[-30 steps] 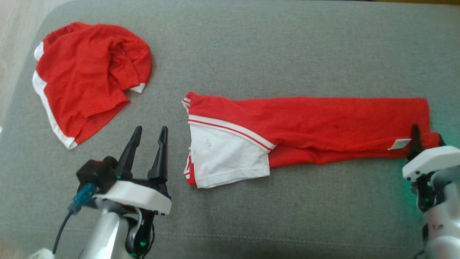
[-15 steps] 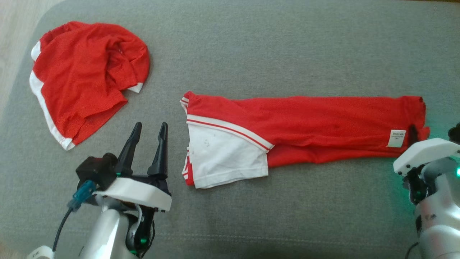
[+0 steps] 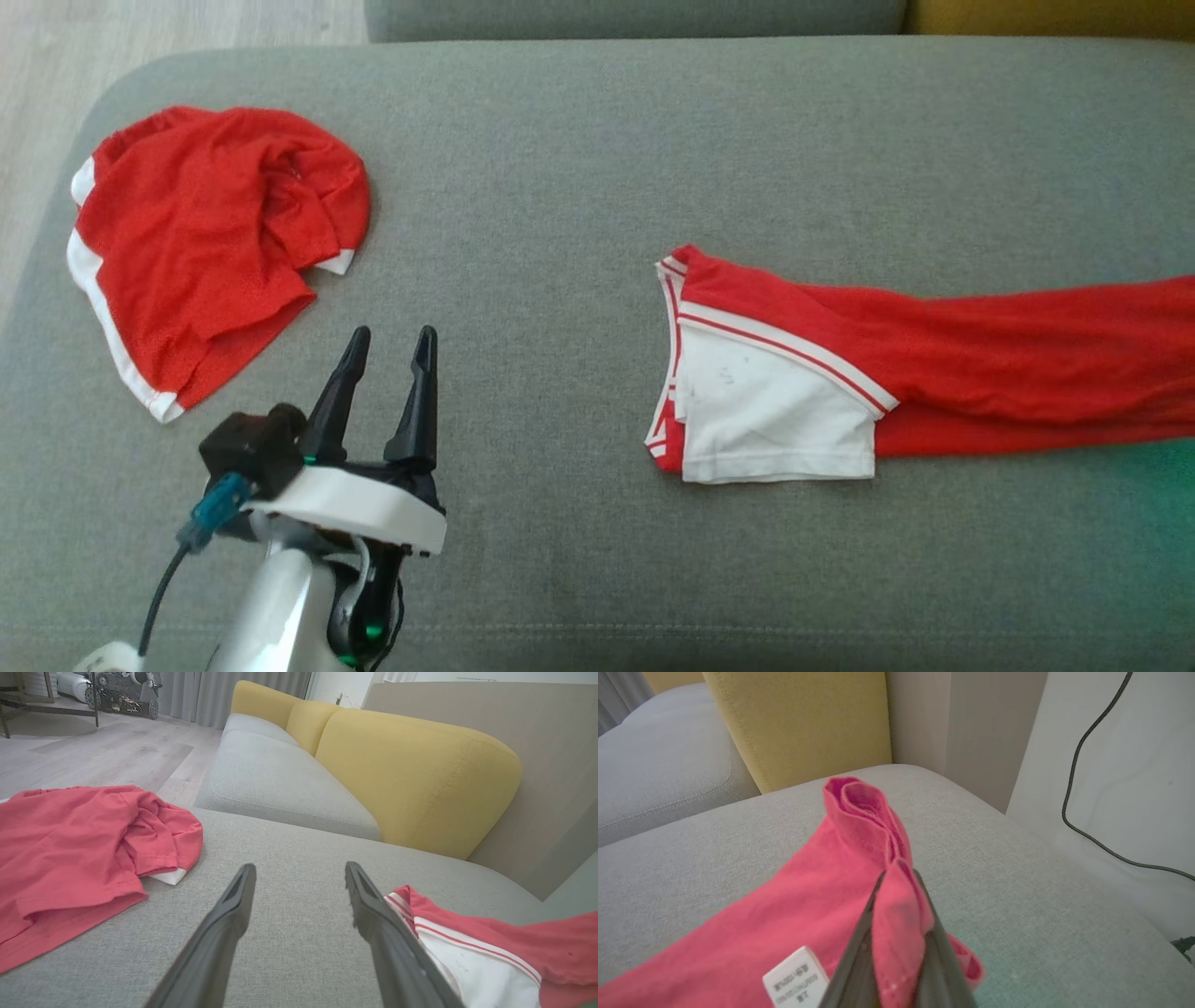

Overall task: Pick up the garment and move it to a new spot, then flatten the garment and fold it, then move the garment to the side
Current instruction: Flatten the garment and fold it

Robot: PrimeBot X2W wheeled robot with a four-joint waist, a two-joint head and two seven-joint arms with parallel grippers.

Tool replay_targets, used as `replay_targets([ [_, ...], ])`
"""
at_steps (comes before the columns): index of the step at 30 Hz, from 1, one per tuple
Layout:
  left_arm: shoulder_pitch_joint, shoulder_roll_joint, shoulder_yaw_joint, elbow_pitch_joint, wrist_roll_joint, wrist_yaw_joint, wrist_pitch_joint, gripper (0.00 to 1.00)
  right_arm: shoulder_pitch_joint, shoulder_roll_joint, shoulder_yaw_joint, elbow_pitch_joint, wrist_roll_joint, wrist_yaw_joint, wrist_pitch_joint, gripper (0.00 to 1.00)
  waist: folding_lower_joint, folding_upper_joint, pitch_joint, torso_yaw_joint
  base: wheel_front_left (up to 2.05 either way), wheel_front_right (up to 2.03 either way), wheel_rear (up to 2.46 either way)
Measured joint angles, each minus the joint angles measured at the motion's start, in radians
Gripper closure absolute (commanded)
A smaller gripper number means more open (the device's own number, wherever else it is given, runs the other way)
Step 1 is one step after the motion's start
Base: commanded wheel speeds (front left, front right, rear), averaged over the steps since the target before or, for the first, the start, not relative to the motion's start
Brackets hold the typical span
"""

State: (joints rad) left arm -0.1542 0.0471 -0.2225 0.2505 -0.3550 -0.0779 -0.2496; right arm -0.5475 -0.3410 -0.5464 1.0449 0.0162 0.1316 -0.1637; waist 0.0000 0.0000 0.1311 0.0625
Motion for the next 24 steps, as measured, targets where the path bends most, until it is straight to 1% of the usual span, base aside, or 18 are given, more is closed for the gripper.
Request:
replay_targets([
  [2, 0.003, 0.0, 0.0, 0.001, 0.0, 0.0, 0.0, 0.0, -0.002, 0.025, -0.013, -0.001, -0.04, 0.0, -0.004, 1.0, 0.0, 0.0, -0.009, -0.002, 0.0, 0.0, 0.0],
  [6, 0.013, 0.0, 0.0, 0.006, -0.011, 0.009, 0.0, 0.0, -0.017, 0.109, -0.006, -0.018, -0.072, 0.0, -0.004, 1.0, 0.0, 0.0, -0.031, -0.007, 0.0, 0.0, 0.0],
  [9, 0.023, 0.0, 0.0, 0.008, -0.018, 0.009, 0.0, 0.0, -0.031, 0.171, 0.045, -0.049, -0.064, 0.0, -0.004, 1.0, 0.0, 0.0, -0.051, -0.011, 0.0, 0.0, 0.0],
  [13, 0.045, 0.0, 0.0, 0.008, -0.021, 0.017, 0.0, 0.0, -0.037, 0.26, 0.156, -0.1, 0.007, 0.0, 0.017, 1.0, 0.0, 0.0, -0.073, -0.017, 0.0, 0.0, 0.0],
  [15, 0.051, 0.0, 0.0, 0.008, -0.021, 0.017, 0.0, 0.0, -0.036, 0.282, 0.226, -0.131, 0.07, 0.0, 0.04, 1.0, 0.0, 0.0, -0.081, -0.019, 0.0, 0.0, 0.0],
  [17, 0.051, 0.0, 0.0, 0.008, -0.026, 0.017, 0.0, 0.0, -0.035, 0.287, 0.303, -0.174, 0.17, 0.0, 0.069, 1.0, 0.0, 0.0, -0.087, -0.019, 0.0, 0.0, 0.0],
  [20, 0.051, 0.0, -0.003, 0.008, -0.026, 0.017, 0.0, 0.0, -0.019, 0.279, 0.504, -0.265, 0.443, 0.0, 0.113, 1.0, 0.0, 0.0, -0.093, -0.013, 0.0, 0.0, 0.0],
  [22, 0.052, 0.0, -0.004, 0.008, -0.026, 0.017, 0.0, 0.0, 0.015, 0.281, 0.624, -0.341, 0.567, 0.0, 0.129, 1.0, 0.0, 0.0, -0.096, -0.011, 0.0, 0.0, 0.0],
  [24, 0.053, 0.0, -0.008, 0.009, -0.027, 0.017, 0.0, 0.0, 0.059, 0.286, 0.712, -0.398, 0.658, 0.0, 0.13, 1.0, 0.0, 0.0, -0.096, -0.007, 0.0, 0.0, 0.0],
])
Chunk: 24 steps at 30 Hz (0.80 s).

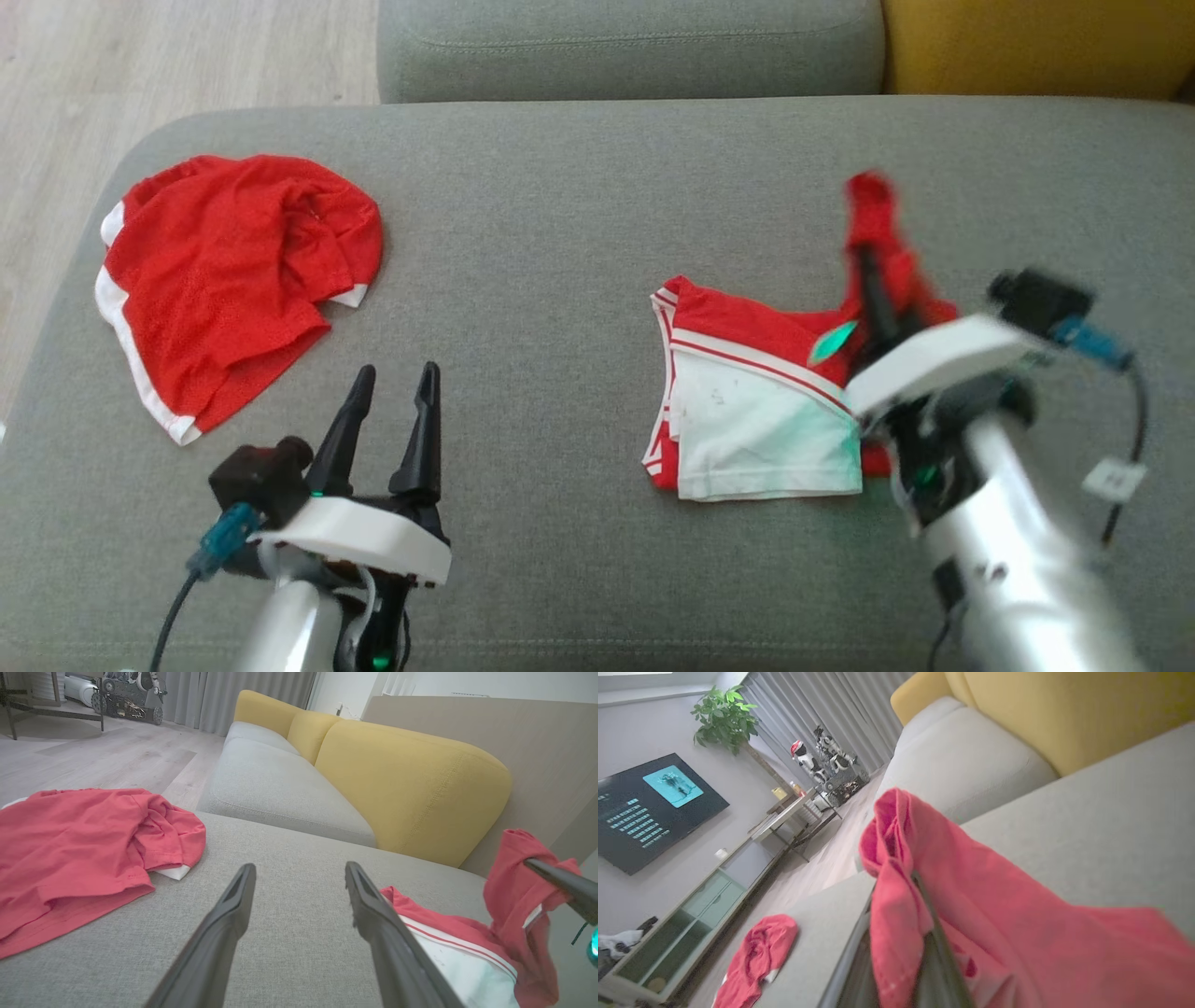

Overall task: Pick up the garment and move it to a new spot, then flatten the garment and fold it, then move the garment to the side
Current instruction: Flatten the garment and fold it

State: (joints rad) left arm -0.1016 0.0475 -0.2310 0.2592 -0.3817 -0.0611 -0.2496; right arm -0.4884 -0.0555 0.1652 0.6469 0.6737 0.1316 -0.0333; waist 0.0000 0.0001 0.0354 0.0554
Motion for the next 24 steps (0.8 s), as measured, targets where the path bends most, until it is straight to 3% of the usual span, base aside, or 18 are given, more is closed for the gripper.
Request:
replay_targets([
  [9, 0.0, 0.0, -0.013, 0.001, -0.008, 0.001, 0.0, 0.0, 0.086, -0.001, 0.225, -0.032, 0.161, 0.0, -0.04, 1.0, 0.0, 0.0, 0.016, 0.026, 0.0, 0.0, 0.0],
  [17, 0.0, 0.0, -0.017, 0.005, -0.008, 0.001, 0.0, 0.0, 0.077, -0.002, 0.352, 0.053, 0.243, 0.0, -0.087, 1.0, 0.0, 0.0, 0.036, 0.045, 0.0, 0.0, 0.0],
  [18, 0.0, 0.0, -0.017, 0.006, -0.008, 0.001, 0.0, 0.0, 0.073, -0.002, 0.369, 0.069, 0.25, 0.0, -0.087, 0.58, 0.0, 0.0, 0.038, 0.046, 0.0, 0.0, 0.0],
  [19, 0.0, 0.0, -0.017, 0.007, -0.008, 0.001, 0.0, 0.0, 0.067, -0.002, 0.384, 0.082, 0.258, 0.0, -0.087, 0.0, 0.0, 0.0, 0.039, 0.047, 0.0, 0.0, 0.0],
  [24, 0.0, 0.0, -0.016, 0.011, -0.009, 0.004, 0.0, 0.0, 0.056, -0.003, 0.454, 0.072, 0.329, 0.0, -0.096, 0.0, 0.0, 0.0, 0.04, 0.046, 0.0, 0.0, 0.0],
])
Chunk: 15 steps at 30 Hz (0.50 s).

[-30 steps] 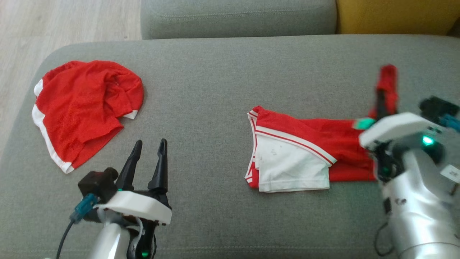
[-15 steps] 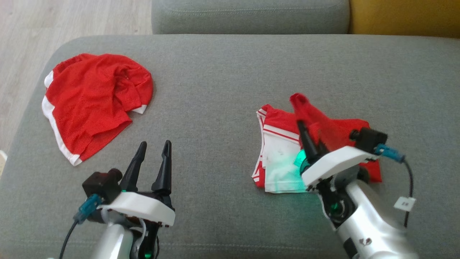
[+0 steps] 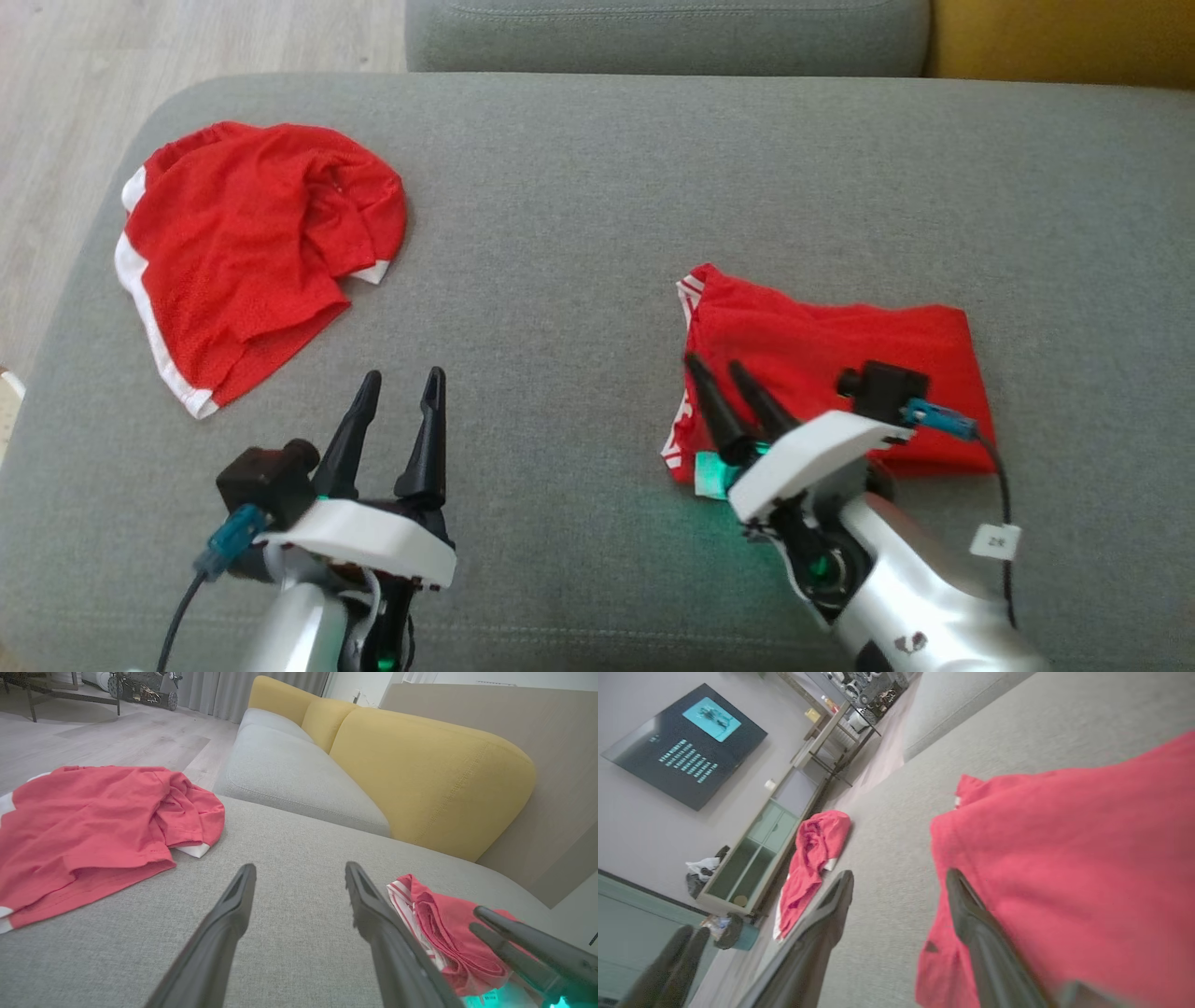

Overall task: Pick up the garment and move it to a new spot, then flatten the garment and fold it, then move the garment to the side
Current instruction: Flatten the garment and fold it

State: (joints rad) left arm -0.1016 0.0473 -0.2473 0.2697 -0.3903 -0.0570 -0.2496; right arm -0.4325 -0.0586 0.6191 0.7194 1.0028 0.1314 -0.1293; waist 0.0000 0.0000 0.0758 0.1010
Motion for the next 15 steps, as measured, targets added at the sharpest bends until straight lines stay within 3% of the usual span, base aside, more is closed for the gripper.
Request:
replay_targets([
  [5, 0.0, 0.0, 0.0, 0.006, -0.008, 0.005, 0.0, 0.0, -0.028, 0.0, 0.079, -0.029, 0.062, 0.0, -0.003, 0.0, 0.0, 0.0, -0.007, -0.019, 0.0, 0.0, 0.0],
  [7, 0.0, 0.0, 0.0, 0.006, -0.01, 0.005, 0.0, 0.0, -0.048, 0.0, 0.067, -0.002, 0.045, 0.0, -0.016, 0.0, 0.0, 0.0, -0.011, -0.028, 0.0, 0.0, 0.0],
  [11, 0.0, 0.0, 0.001, 0.005, -0.01, 0.006, 0.0, 0.0, -0.113, -0.012, -0.003, 0.085, -0.082, 0.0, -0.06, 0.0, 0.0, 0.0, -0.018, -0.048, 0.0, 0.0, 0.0],
  [15, 0.0, 0.0, 0.002, -0.003, -0.01, 0.006, 0.0, 0.0, -0.156, -0.09, -0.078, 0.127, -0.237, 0.0, -0.099, 0.0, 0.0, 0.0, -0.021, -0.063, 0.0, 0.0, 0.0],
])
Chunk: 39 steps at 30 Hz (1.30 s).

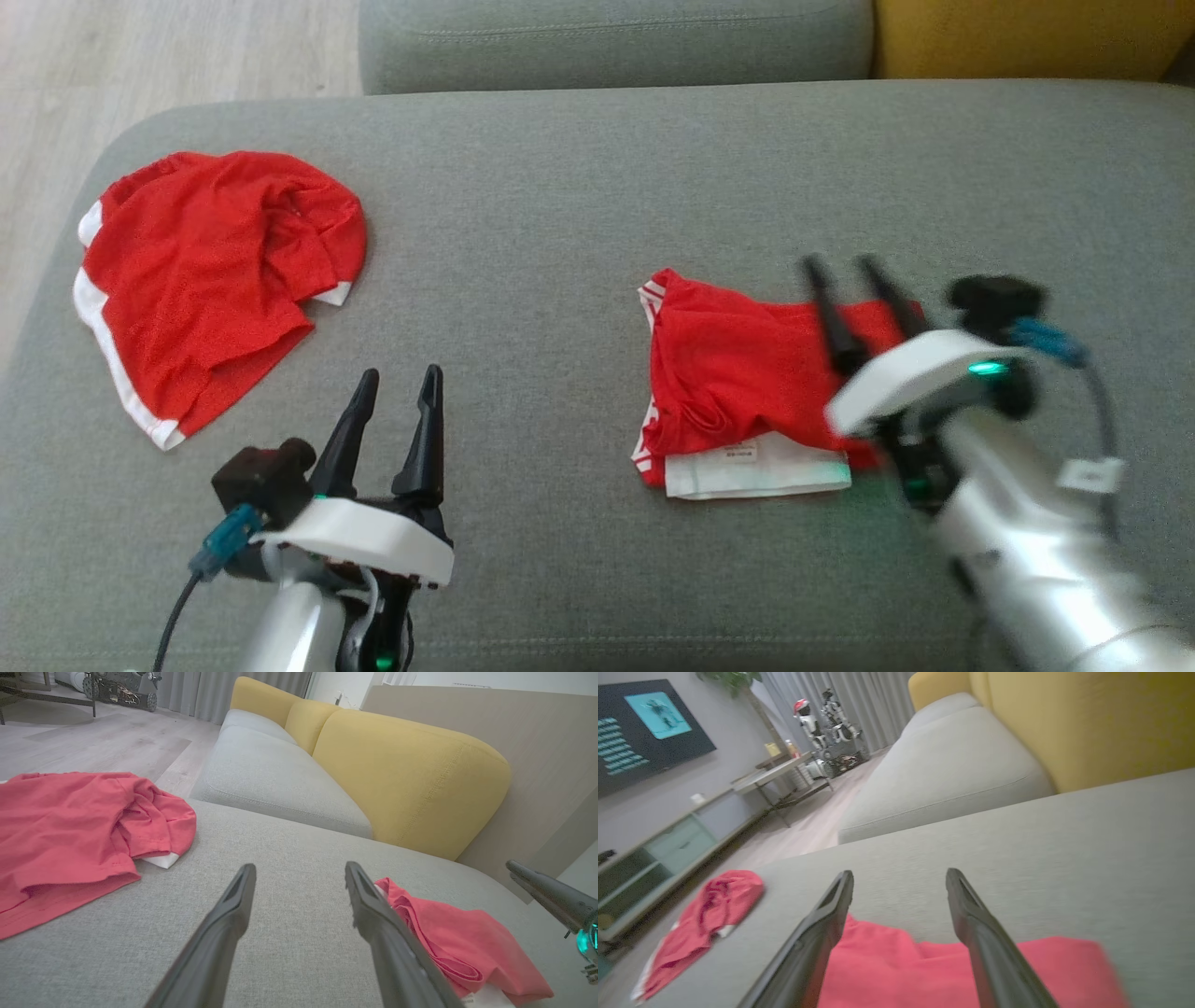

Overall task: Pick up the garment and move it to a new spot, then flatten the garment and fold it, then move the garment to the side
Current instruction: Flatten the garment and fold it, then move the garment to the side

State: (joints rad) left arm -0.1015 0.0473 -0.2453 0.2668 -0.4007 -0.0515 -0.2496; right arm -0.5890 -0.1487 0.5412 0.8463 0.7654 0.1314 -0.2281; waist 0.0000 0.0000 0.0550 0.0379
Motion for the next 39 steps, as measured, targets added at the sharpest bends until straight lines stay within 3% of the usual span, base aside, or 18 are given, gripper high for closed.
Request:
replay_targets([
  [5, 0.0, 0.0, 0.004, -0.011, 0.0, 0.0, 0.0, 0.0, 0.022, -0.097, -0.128, -0.026, -0.144, 0.0, -0.019, 0.0, 0.0, 0.0, 0.001, -0.013, 0.0, 0.0, 0.0],
  [10, 0.001, 0.0, 0.01, -0.031, 0.001, -0.002, 0.0, 0.0, 0.146, -0.139, -0.326, -0.221, -0.326, 0.0, -0.023, 0.0, 0.0, 0.0, 0.004, -0.024, 0.0, 0.0, 0.0],
  [13, 0.006, 0.0, 0.011, -0.038, 0.008, -0.005, 0.0, 0.0, 0.263, -0.126, -0.428, -0.337, -0.451, 0.0, -0.023, 0.0, 0.0, 0.0, 0.003, -0.029, 0.0, 0.0, 0.0],
  [19, 0.049, 0.0, 0.011, -0.051, 0.013, -0.011, 0.0, 0.0, 0.441, -0.022, -0.557, -0.48, -0.608, 0.0, -0.023, 0.0, 0.0, 0.0, -0.004, -0.037, 0.0, 0.0, 0.0],
  [28, 0.063, 0.0, 0.017, -0.075, 0.034, -0.015, 0.0, 0.0, 0.486, 0.038, -0.596, -0.511, -0.672, 0.0, -0.023, 0.0, 0.0, 0.0, -0.014, -0.038, 0.0, 0.0, 0.0],
  [39, 0.081, 0.0, 0.015, -0.083, 0.046, -0.017, 0.0, 0.0, 0.494, 0.041, -0.59, -0.487, -0.667, 0.0, -0.023, 0.0, 0.0, 0.0, -0.012, -0.025, 0.0, 0.0, 0.0],
])
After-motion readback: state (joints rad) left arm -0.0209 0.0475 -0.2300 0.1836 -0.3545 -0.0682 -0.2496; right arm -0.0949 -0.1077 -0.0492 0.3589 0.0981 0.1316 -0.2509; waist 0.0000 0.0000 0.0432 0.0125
